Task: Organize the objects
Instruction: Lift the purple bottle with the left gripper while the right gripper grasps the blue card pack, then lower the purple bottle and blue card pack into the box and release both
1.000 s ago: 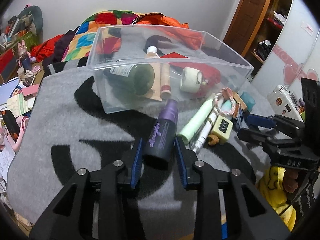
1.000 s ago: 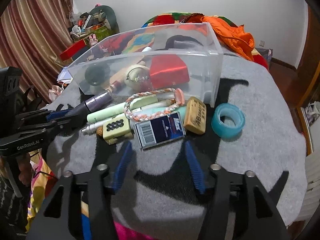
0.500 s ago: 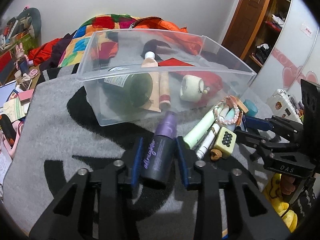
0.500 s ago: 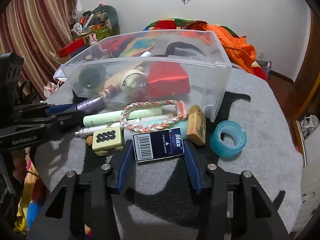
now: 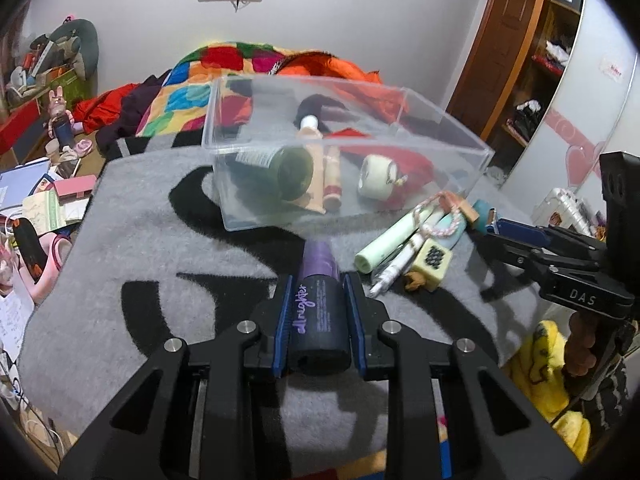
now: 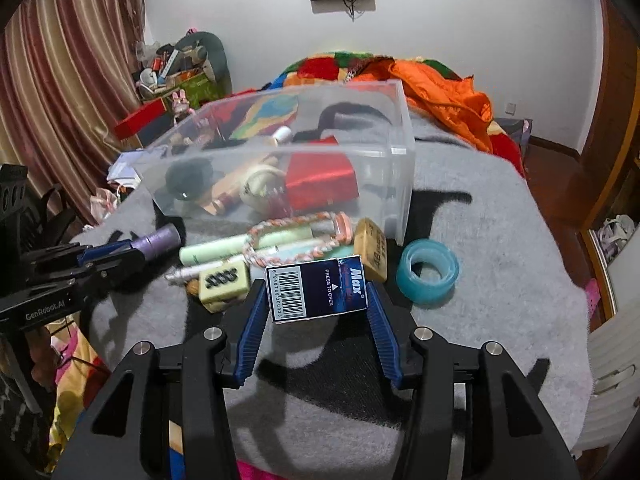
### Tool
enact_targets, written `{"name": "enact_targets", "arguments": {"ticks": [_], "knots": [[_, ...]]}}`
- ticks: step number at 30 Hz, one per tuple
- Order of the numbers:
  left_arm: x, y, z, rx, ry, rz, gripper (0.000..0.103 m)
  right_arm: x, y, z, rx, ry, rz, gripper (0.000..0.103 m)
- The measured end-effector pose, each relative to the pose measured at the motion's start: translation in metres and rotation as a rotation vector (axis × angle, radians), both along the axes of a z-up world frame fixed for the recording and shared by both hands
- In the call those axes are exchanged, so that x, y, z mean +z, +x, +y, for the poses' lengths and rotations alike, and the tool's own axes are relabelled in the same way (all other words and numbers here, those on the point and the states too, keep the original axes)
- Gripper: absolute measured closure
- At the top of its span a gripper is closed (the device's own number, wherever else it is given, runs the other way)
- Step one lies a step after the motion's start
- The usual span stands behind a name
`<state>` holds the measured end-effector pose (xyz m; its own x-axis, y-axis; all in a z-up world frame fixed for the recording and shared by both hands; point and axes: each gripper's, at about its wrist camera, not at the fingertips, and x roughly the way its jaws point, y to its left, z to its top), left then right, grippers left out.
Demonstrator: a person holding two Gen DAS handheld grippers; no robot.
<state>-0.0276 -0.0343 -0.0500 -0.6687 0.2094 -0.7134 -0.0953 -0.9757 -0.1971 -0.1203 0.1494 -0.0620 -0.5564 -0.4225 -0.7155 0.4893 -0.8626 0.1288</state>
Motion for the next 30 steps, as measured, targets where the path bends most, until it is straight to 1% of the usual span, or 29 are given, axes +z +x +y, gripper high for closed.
{"name": "enact_targets", "arguments": {"ticks": [5, 12, 17, 23, 30], "knots": [[0.020, 0.008, 0.006, -0.008, -0.009, 0.053, 0.078, 0.014, 0.006, -0.004, 0.026, -0.019, 0.038, 0.057], [0.048, 0.010, 0.012, -0.015, 0.006, 0.126, 0.078, 0.037, 0.007, -0.013, 0.042, -0.046, 0.090, 0.057], [0.062, 0.003, 0.013, -0.014, 0.015, 0.160, 0.078, 0.051, 0.003, -0.018, 0.043, -0.064, 0.126, 0.057], [0.078, -0.008, 0.014, -0.013, 0.017, 0.199, 0.078, 0.063, -0.008, -0.023, 0.034, -0.086, 0.141, 0.057], [0.089, -0.024, 0.014, -0.014, 0.009, 0.228, 0.078, 0.077, -0.021, -0.029, 0.034, -0.106, 0.169, 0.057]]}}
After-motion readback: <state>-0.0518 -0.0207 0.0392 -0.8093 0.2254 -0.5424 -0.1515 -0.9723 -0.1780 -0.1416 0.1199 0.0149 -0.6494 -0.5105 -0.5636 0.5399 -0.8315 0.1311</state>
